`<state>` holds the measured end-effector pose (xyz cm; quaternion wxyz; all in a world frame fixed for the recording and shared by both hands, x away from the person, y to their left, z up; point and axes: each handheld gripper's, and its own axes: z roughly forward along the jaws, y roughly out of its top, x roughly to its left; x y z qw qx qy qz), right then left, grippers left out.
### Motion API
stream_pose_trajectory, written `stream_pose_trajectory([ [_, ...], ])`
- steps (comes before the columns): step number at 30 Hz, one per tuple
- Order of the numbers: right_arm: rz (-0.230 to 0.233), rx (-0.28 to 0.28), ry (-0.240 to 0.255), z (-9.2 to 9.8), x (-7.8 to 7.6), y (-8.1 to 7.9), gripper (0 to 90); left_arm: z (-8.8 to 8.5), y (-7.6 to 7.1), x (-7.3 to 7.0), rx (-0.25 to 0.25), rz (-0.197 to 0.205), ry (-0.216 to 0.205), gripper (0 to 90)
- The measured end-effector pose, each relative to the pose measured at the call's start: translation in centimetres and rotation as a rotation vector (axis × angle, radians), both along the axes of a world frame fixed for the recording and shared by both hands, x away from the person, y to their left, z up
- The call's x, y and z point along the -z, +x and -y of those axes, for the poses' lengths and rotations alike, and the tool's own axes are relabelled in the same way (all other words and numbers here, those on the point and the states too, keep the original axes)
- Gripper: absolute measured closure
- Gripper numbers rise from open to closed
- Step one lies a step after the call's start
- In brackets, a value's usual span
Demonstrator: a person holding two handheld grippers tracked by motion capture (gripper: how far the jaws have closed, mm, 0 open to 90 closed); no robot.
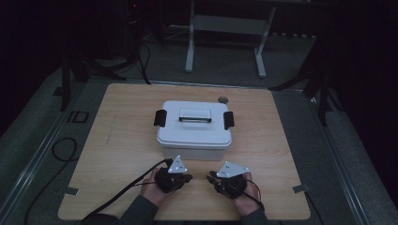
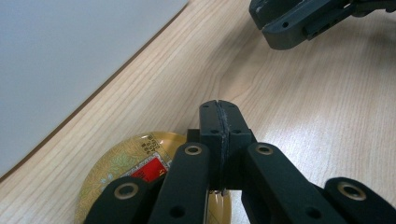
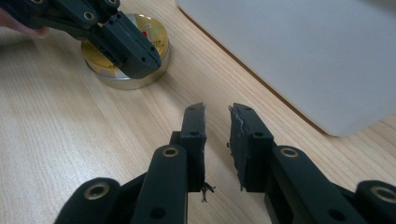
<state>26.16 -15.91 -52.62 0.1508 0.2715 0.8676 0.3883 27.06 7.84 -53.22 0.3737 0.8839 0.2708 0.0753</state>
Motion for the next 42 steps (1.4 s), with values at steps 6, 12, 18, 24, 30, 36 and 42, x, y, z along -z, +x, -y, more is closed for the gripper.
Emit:
stream_pose_trajectory([
  [6,0.001,-0.001,-0.002,0.1,-0.1,-0.1,75.4,-1.2,0.0,-0.1,-0.029,0.005,0.013,89.7],
  [12,0.001,-0.003,-0.001,0.2,-0.1,-0.1,75.4,-3.1,0.3,-0.4,-0.084,0.011,0.010,89.6],
  [18,0.000,-0.008,-0.005,0.2,-0.1,-0.1,75.3,-4.7,0.2,-0.4,-0.121,0.001,0.006,89.5],
  [24,0.000,-0.011,-0.006,0.0,0.0,-0.1,75.3,-3.8,0.3,-0.7,-0.085,0.001,-0.043,89.5],
  [30,-0.004,-0.012,-0.009,0.0,0.1,-0.1,75.4,-2.1,0.5,-0.1,-0.027,-0.010,0.004,89.7],
  [36,-0.007,-0.006,-0.003,0.2,0.1,0.0,75.4,-2.6,0.4,0.1,-0.057,-0.011,0.065,89.9],
  [42,-0.004,-0.007,-0.006,0.3,0.0,-0.1,75.3,-4.0,0.5,0.2,-0.093,-0.014,0.070,89.8],
])
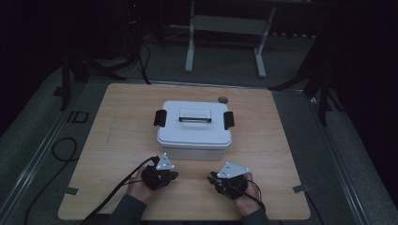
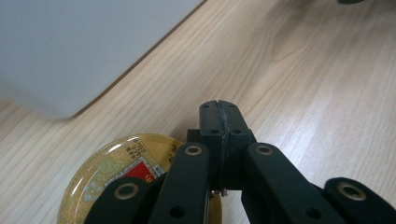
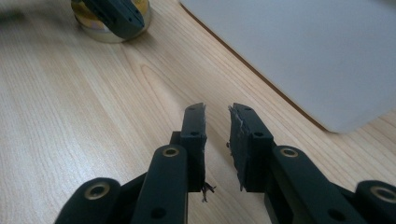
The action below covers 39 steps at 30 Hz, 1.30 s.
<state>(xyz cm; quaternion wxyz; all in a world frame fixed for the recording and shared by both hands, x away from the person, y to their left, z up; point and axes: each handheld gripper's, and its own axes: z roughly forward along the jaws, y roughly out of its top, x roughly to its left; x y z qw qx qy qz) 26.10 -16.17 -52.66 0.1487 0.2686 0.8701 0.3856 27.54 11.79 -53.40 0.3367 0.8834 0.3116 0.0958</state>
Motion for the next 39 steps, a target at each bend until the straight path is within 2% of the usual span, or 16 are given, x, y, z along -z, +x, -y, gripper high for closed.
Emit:
stream_pose_trajectory([
  [12,0.000,0.010,0.002,0.4,0.0,0.1,75.0,-2.2,0.1,0.1,-0.071,-0.012,0.006,89.9],
  [17,-0.002,0.025,0.004,0.9,-0.1,0.3,71.8,-2.8,0.1,-0.7,-0.089,0.019,-0.045,89.2],
  [21,0.009,0.056,0.009,1.9,-0.4,0.6,67.6,-3.9,0.5,-1.9,-0.145,0.072,-0.093,86.4],
  [25,0.022,0.107,0.027,3.3,-1.0,1.1,67.3,-5.3,1.5,-3.1,-0.207,0.127,-0.139,89.5],
  [28,0.027,0.139,0.042,4.3,-1.4,1.4,65.2,-6.1,2.9,-3.7,-0.256,0.157,-0.172,90.0],
  [33,0.033,0.163,0.054,5.3,-1.6,1.4,64.3,-6.8,5.6,-4.0,-0.323,0.184,-0.202,90.0],
  [34,0.034,0.164,0.055,5.3,-1.6,1.4,64.2,-6.8,6.1,-4.0,-0.332,0.187,-0.220,90.0],
  [36,0.036,0.166,0.053,5.4,-1.5,1.4,64.2,-6.9,7.1,-4.0,-0.341,0.201,-0.225,90.0],
  [39,0.035,0.169,0.052,5.5,-1.5,1.4,64.3,-6.9,7.9,-3.9,-0.335,0.204,-0.251,90.0],
])
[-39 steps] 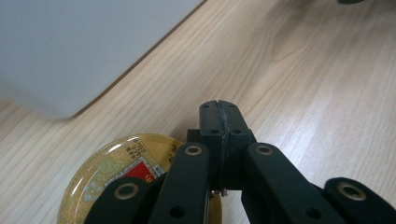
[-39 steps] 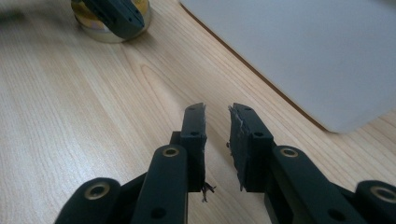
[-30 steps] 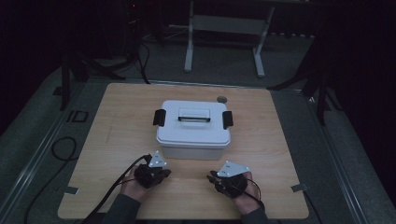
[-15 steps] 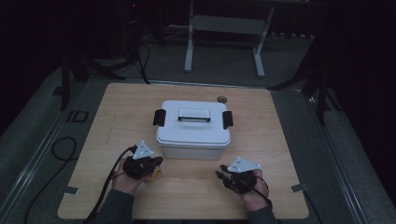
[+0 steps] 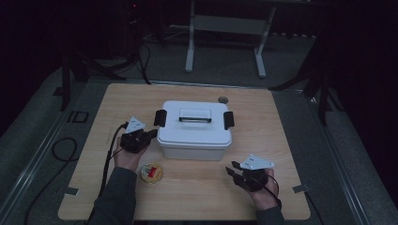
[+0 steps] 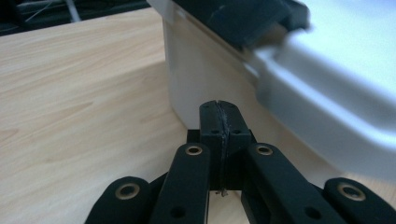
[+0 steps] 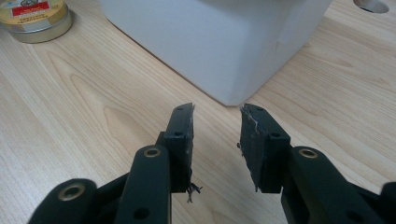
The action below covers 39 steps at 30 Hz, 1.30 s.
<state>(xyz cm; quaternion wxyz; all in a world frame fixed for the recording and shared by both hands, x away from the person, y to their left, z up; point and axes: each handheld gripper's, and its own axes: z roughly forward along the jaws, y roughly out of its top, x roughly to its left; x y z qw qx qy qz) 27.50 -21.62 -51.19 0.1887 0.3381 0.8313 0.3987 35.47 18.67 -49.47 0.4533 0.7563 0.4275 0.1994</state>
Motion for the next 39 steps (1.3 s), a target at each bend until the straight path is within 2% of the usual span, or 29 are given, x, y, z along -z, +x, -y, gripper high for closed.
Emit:
stream_pose_trajectory([
  [4,0.000,0.002,0.001,0.1,0.0,0.0,64.2,0.3,0.3,0.0,0.015,0.000,0.005,90.0],
  [9,0.004,0.003,0.000,0.3,-0.1,0.0,63.7,0.6,-0.1,0.3,0.054,-0.004,0.007,90.0],
  [13,0.007,0.009,0.003,0.5,-0.3,0.1,63.4,0.7,-0.4,0.6,0.055,-0.014,0.005,90.0],
  [19,0.004,0.019,0.004,1.0,-0.2,0.2,62.8,0.7,-1.2,0.8,0.071,-0.021,-0.004,90.0],
  [22,0.007,0.023,0.001,1.2,-0.2,0.3,62.8,0.9,-1.5,0.8,0.065,-0.023,0.005,90.0],
  [29,0.009,0.032,-0.010,1.5,-0.2,1.0,62.8,1.5,-2.7,1.0,0.090,-0.024,0.005,90.0],
  [32,0.014,0.040,-0.016,1.6,-0.2,1.6,63.6,1.7,-3.2,1.1,0.107,-0.031,0.017,90.0],
  [35,0.017,0.046,-0.024,1.8,-0.2,2.4,75.0,1.5,-3.5,1.2,0.113,-0.029,0.051,89.8],
  [37,0.032,0.056,-0.032,1.9,-0.3,3.0,84.4,0.9,-3.5,1.3,0.090,-0.032,0.059,89.4],
  [39,0.048,0.066,-0.031,2.0,-0.6,3.6,89.5,0.1,-3.4,1.6,0.059,-0.039,0.056,85.9],
])
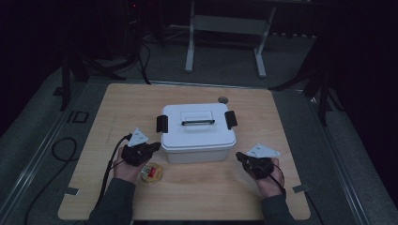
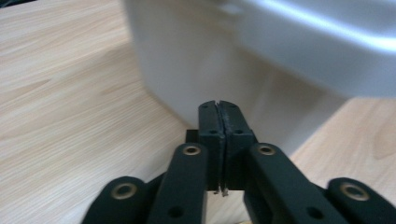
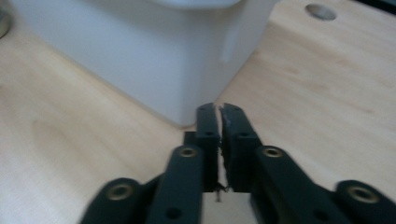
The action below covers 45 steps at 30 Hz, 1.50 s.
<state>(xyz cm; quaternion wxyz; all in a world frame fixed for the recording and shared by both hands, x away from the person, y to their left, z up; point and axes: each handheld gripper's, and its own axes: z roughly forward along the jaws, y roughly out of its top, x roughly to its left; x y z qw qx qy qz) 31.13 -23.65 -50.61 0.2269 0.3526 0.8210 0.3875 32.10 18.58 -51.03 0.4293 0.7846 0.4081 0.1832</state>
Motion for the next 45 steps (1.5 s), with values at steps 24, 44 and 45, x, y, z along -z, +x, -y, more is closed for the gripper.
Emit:
stream_pose_trajectory([
  [24,-0.033,-0.089,0.178,-0.3,-0.3,6.1,89.9,-4.3,2.4,3.7,-0.177,-0.063,0.057,63.6],
  [44,0.004,-0.131,0.029,0.9,-3.0,3.3,76.9,-4.3,3.0,4.9,-0.178,-0.110,0.097,61.3],
  [45,0.006,-0.127,0.023,1.2,-3.5,3.2,75.6,-4.3,3.0,4.9,-0.177,-0.108,0.097,60.8],
])
